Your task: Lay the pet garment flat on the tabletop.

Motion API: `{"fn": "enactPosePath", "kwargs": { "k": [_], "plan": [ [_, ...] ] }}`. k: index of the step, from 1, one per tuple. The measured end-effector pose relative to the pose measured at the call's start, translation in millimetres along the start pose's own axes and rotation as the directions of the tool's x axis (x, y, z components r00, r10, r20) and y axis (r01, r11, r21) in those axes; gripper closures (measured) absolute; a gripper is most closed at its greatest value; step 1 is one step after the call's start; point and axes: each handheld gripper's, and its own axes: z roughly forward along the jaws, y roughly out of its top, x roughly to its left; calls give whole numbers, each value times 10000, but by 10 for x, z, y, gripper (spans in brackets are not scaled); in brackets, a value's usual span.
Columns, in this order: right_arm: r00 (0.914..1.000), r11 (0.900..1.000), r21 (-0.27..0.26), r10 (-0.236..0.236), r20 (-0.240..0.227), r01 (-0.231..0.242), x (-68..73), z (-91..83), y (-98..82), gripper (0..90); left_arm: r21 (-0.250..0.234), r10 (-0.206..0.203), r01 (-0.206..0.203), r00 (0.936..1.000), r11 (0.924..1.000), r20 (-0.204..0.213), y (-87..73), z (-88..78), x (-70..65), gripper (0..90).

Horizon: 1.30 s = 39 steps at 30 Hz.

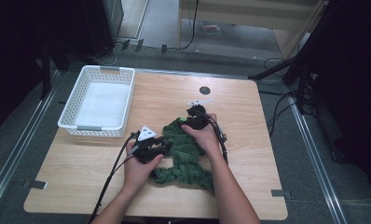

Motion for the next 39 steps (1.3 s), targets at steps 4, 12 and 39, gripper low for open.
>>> {"fn": "enactPosePath", "kwargs": {
  "k": [4,12,39],
  "plan": [
    [9949,9969,80,-788,628,785,122,43,-62,618,4,10,-10,10000,10000,-11,0,2,-2,581],
    [9698,9790,-50,-2010,1380,2037,249,35,-56,855,2,10,-10,10000,10000,-56,0,0,-3,569],
    [9935,9636,-2639,-124,1136,422,-38,-834,-507,480,-838,-482,457,9984,9954,-279,-18,-76,38,505]
  ]
}}
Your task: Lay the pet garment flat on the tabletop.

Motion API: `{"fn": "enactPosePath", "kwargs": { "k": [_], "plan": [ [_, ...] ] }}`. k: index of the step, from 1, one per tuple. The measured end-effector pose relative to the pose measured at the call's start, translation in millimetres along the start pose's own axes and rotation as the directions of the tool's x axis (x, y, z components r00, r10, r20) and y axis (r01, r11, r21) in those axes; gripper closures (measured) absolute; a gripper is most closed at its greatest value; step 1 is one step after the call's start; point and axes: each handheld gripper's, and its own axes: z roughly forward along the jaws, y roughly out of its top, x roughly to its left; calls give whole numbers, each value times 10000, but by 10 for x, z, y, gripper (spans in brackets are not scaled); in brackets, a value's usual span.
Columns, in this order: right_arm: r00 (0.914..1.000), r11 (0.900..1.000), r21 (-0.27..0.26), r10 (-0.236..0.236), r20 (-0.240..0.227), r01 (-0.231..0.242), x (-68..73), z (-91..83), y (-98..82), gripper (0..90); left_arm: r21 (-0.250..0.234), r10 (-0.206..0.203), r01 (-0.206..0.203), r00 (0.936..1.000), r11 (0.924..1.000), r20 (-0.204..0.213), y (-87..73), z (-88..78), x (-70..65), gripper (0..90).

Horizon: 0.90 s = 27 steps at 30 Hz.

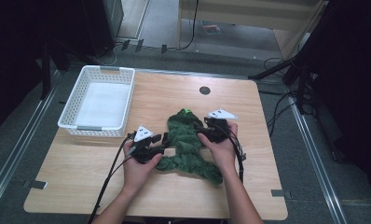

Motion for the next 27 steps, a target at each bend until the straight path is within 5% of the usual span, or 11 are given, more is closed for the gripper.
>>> {"fn": "enactPosePath", "kwargs": {
  "k": [6,10,14,21,27],
  "plan": [
    [9992,9978,598,301,-256,-286,-113,-136,-346,486,-410,-665,648,9969,9971,-424,0,-29,57,476],
    [9931,9950,226,988,-634,-975,-188,-188,-400,527,57,-1081,1085,9928,9941,-516,16,29,91,455],
    [9922,9942,801,795,-960,-719,-153,-64,-460,599,744,-992,1029,9937,9919,-517,39,113,80,469],
    [9892,9911,1196,742,-1265,-590,-97,-8,-486,801,1365,-859,864,9963,9869,-94,53,165,82,793],
    [9975,9894,1347,594,-372,-539,-177,-50,-528,854,1403,-914,953,9952,9855,-337,57,168,89,861]
  ]
}}
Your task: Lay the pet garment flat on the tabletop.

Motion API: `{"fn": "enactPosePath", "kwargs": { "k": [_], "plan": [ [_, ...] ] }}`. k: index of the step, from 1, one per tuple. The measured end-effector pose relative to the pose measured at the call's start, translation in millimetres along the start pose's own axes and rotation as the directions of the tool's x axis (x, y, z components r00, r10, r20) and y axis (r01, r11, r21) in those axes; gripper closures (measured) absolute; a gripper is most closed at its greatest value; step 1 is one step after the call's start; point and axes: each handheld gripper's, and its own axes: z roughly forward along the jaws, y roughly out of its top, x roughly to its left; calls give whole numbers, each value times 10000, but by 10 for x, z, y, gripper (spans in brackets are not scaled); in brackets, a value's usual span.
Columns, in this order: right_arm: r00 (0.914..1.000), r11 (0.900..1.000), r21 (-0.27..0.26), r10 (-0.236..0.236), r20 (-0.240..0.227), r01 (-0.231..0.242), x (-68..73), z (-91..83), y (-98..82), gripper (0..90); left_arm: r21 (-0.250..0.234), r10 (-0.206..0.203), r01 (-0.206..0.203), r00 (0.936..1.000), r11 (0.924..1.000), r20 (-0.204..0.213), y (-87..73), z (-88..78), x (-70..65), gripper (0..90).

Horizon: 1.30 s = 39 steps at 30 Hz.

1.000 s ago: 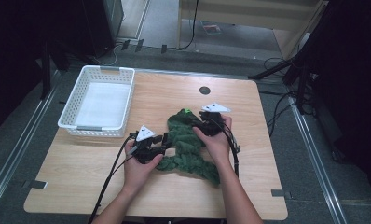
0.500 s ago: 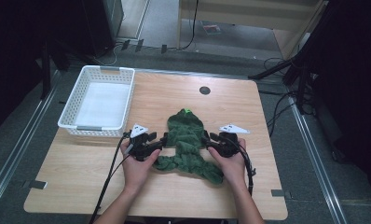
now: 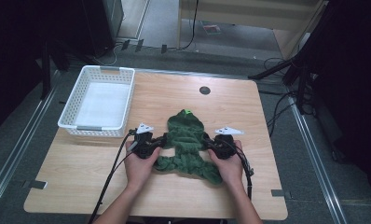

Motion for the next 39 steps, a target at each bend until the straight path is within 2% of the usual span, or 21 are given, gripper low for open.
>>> {"fn": "enactPosePath", "kwargs": {
  "k": [3,6,7,9,10,12,16,19,21,23,26,28,31,32,35,39],
  "plan": [
    [9994,10000,-30,18,339,-17,-29,-22,-13,856,20,-21,21,10000,10000,-14,3,3,6,864],
    [9998,9999,-116,-33,216,36,-19,-33,-18,812,-76,-96,94,9998,9999,-158,6,7,2,824],
    [9999,9997,-242,91,-113,-94,-9,-55,-16,751,-91,-160,159,9997,9998,-169,9,4,6,769],
    [9980,9983,-556,153,-607,-187,14,-122,4,618,-225,-279,286,9992,9993,300,22,-39,39,631],
    [9974,9978,-625,156,-710,-201,31,-160,12,606,-343,-322,339,9982,9988,503,22,-79,49,566],
    [9956,9970,-773,7,-932,-79,82,-292,25,584,-350,-187,203,9987,9992,470,2,-178,37,503],
    [9943,9959,-879,-295,-1022,206,179,-489,-22,554,-155,139,-122,9931,9998,1168,-86,-307,-37,467],
    [9931,9978,-664,-142,-1161,65,243,-596,-118,536,419,467,-540,9860,9977,1603,-138,-341,-128,456],
    [9914,9989,-441,85,-1307,-144,280,-645,-181,525,708,853,-987,9814,9926,1720,-171,-381,-184,448],
    [9921,9996,-281,12,-1253,-47,334,-692,-268,512,936,940,-1124,9789,9893,1816,-213,-422,-202,432],
    [9929,9997,174,-132,-1184,154,390,-691,-411,499,1025,1213,-1393,9788,9849,1652,-283,-457,-224,478],
    [9938,9985,499,-184,-1096,240,400,-636,-473,506,1051,1528,-1711,9748,9796,1627,-335,-440,-262,532],
    [9958,9966,784,-170,-900,241,403,-550,-505,546,1107,2125,-2301,9655,9669,1506,-382,-420,-317,622],
    [9969,9958,826,-348,-709,406,414,-531,-507,566,1133,2169,-2358,9633,9652,1580,-381,-426,-310,676],
    [9961,9932,880,-719,-513,762,421,-513,-507,636,1253,2153,-2386,9608,9630,1746,-386,-457,-254,834],
    [9964,9919,971,-801,-278,824,386,-528,-493,714,1394,2068,-2352,9594,9619,1916,-372,-499,-169,878]
  ]
}}
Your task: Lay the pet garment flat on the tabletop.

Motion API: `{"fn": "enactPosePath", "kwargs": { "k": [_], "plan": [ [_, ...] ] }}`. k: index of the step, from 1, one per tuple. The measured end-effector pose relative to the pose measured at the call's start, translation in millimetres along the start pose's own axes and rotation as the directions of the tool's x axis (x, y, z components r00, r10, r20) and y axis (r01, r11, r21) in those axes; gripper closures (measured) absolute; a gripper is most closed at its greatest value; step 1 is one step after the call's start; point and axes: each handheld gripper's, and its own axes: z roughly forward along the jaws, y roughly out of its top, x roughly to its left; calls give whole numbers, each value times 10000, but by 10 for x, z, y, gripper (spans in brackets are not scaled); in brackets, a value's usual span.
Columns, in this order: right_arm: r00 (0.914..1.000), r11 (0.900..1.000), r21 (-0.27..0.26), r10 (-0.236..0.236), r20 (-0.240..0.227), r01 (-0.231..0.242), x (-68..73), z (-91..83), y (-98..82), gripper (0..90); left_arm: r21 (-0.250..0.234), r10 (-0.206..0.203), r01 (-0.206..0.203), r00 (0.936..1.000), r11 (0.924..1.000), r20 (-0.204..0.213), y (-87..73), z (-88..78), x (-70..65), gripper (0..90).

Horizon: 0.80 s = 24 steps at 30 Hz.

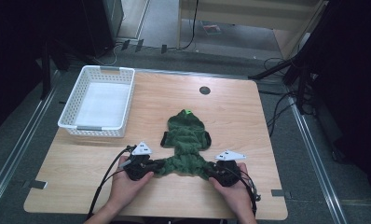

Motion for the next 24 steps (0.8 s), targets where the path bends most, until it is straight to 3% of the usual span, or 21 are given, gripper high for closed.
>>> {"fn": "enactPosePath", "kwargs": {
  "k": [7,11,13,17,20,24],
  "plan": [
    [9991,9997,2,-228,358,228,-52,-10,-5,698,-63,-120,122,9995,9999,293,-35,-53,66,867],
    [9988,9995,-289,-153,-474,139,-41,-42,-9,568,-577,-243,281,9975,9979,667,-40,-64,63,719],
    [9965,9972,-644,-423,-720,376,-13,-85,3,511,-916,-152,219,9972,9956,732,-27,-72,61,616],
    [9930,9896,-1439,-250,-1157,82,31,-142,91,483,-1472,-205,347,9951,9885,968,49,-66,50,571],
    [9942,9906,-1356,-329,-1025,188,78,-49,169,485,-1364,-318,446,9950,9897,945,110,15,1,553],
    [9980,9954,-940,-245,-582,190,137,151,222,521,-736,-129,163,9988,9972,466,109,163,-64,569]
  ]
}}
